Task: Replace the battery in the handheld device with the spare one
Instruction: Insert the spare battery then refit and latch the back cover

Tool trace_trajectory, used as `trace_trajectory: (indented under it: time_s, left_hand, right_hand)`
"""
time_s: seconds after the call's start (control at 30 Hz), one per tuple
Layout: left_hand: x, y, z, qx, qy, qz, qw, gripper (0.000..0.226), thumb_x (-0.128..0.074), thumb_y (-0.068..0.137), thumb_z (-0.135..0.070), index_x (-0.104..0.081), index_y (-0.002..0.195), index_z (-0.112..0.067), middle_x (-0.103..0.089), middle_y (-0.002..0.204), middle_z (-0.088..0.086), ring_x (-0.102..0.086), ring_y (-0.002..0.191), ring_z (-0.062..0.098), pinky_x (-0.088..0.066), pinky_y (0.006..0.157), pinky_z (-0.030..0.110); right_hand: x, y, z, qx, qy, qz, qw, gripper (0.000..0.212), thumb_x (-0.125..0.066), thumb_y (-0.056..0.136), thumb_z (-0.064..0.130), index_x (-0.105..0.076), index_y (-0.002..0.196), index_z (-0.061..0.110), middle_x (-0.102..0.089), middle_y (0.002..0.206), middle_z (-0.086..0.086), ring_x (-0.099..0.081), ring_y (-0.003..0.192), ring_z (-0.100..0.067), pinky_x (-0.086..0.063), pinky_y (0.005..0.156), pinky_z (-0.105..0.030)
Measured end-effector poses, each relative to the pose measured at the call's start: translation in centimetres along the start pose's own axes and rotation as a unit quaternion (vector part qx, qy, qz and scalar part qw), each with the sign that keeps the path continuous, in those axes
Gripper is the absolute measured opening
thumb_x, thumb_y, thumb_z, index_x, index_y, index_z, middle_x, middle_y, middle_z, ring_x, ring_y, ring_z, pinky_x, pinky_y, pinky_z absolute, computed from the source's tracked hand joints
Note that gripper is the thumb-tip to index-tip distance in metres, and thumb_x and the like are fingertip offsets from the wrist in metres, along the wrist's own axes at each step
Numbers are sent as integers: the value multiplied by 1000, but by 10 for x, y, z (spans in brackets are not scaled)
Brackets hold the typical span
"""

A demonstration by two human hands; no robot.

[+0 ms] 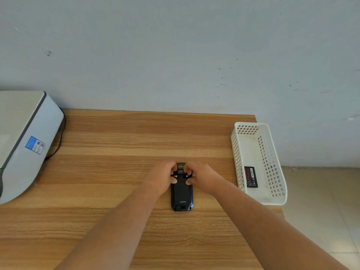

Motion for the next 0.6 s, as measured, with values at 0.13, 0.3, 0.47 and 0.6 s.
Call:
trace_trajectory:
  time_s: [0.13, 0.3, 0.47, 0.6]
  left_hand:
    - [-3, -1, 4, 14, 4, -1, 1000, 26, -72, 84, -13, -63, 108, -17, -63, 100, -2, -59, 94, 15, -51, 87, 34]
    - [-4, -1, 6, 32, -7, -4, 999, 24, -72, 84, -12, -62, 106, -16, -64, 98, -1, -60, 91, 16, -51, 85, 34]
    - [-5, 0, 10, 46, -22, -9, 999, 21, -73, 82, -11, -62, 99, -17, -64, 92, -1, -61, 87, 17, -51, 83, 35]
    - [-5, 0, 9, 47, -22, -13, 999, 21, -73, 82, -10, -63, 100, -16, -65, 93, 0, -62, 88, 18, -51, 85, 37]
  right_hand:
    - [-1, 0, -2, -13, 12, -8, 1000, 33, -73, 81, 14, -49, 96, 30, -52, 98, 9, -49, 89, -12, -40, 79, -25]
    - [-1, -1, -5, -26, 28, -11, 999, 30, -73, 81, 12, -56, 104, 21, -54, 100, 6, -50, 90, -13, -44, 82, -27]
    - [0, -2, -6, -37, 45, -22, 998, 29, -72, 81, 9, -58, 105, 18, -55, 99, 5, -51, 90, -13, -46, 84, -28]
    - [1, -3, -6, -45, 53, -34, 997, 29, -72, 80, 7, -58, 103, 18, -56, 98, 5, -51, 90, -13, -44, 81, -26]
Point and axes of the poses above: each hand's wrist, its own y-axis towards the middle knuckle, its own x-axis out of the back of the hand, z = x × y, the point moved 10 cm from there along y, towards the middle knuckle
